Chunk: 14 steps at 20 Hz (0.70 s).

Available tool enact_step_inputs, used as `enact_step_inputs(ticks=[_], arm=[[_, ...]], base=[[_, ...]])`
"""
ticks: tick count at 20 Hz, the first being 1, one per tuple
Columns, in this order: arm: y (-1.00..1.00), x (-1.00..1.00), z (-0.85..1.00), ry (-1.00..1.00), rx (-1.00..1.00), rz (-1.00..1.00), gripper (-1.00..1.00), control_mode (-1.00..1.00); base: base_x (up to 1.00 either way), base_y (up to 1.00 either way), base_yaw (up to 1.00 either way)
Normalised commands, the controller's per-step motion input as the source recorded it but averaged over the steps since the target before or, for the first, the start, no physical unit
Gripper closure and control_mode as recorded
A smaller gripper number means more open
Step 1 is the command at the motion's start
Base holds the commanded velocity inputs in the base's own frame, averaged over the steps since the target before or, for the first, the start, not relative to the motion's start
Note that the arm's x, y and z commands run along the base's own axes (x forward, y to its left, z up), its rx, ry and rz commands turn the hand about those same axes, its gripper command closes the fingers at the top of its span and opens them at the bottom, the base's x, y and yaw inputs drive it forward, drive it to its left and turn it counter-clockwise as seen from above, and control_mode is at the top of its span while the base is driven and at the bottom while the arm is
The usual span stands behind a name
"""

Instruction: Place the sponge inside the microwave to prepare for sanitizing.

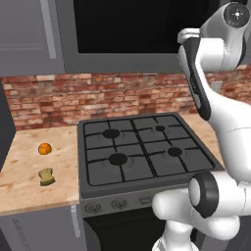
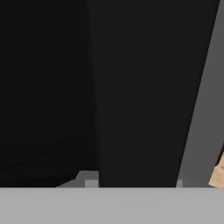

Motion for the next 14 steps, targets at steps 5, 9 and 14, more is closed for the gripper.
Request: enact_step_inputs(ticks=[5,9,14], arm=[[0.34,-0.36,0.00,0.01,-0.02,-0.17,1.00,-1.00],[0.30,-0.43,0.00,0.11,-0.01,-0.09,1.00,-1.00],[0.37,-0.69,0.00,0.05,0.00,-0.08,1.00,-1.00]], base=[[0.00,0.00,0.00],[0.00,0.00,0.00],[0.00,0.00,0.00]])
